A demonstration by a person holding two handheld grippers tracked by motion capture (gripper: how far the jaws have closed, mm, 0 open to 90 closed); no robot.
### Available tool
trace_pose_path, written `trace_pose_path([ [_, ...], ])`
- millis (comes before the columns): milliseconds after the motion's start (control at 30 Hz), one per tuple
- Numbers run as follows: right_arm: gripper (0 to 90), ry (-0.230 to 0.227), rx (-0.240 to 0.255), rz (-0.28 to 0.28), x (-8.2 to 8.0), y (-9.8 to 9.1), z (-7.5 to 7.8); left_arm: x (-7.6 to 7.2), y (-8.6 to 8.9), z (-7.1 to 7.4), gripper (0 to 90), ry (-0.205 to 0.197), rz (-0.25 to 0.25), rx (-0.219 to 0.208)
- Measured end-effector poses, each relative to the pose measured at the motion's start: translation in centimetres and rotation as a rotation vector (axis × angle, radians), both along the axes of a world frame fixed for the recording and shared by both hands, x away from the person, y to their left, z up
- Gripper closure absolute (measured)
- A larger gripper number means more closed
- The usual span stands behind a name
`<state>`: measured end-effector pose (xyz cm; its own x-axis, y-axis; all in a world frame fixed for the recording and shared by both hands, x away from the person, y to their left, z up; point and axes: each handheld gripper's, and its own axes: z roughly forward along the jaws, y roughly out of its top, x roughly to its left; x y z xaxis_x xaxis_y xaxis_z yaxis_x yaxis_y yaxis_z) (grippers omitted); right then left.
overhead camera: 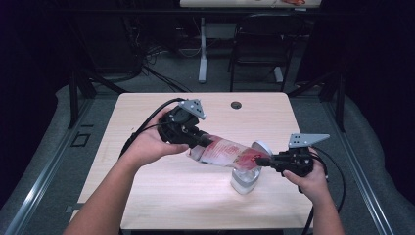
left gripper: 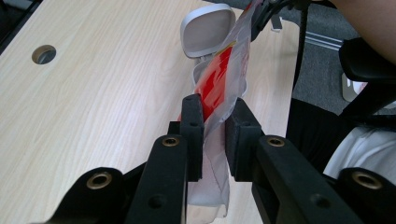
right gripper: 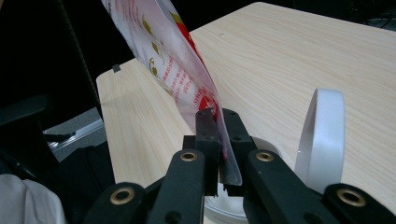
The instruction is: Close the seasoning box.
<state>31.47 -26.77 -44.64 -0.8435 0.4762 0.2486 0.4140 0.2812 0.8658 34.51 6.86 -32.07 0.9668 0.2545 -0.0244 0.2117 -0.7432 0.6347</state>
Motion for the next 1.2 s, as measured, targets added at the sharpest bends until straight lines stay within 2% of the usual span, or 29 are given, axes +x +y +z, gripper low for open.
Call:
trace_pose_path([
  [667,87.8,-0.006,0.0,-0.01,-0.1,-0.4,0.1,0.0,-0.4,0.2,78.9,-0.007,-0.003,0.0],
  [900,87.8,0.004,-0.005,-0.016,0.1,-0.4,-0.2,0.0,-0.8,0.0,78.2,-0.011,0.001,0.013],
  [1200,87.6,0.009,-0.009,-0.025,0.2,-0.6,-0.3,0.0,-1.1,0.0,77.7,-0.008,-0.007,0.008],
])
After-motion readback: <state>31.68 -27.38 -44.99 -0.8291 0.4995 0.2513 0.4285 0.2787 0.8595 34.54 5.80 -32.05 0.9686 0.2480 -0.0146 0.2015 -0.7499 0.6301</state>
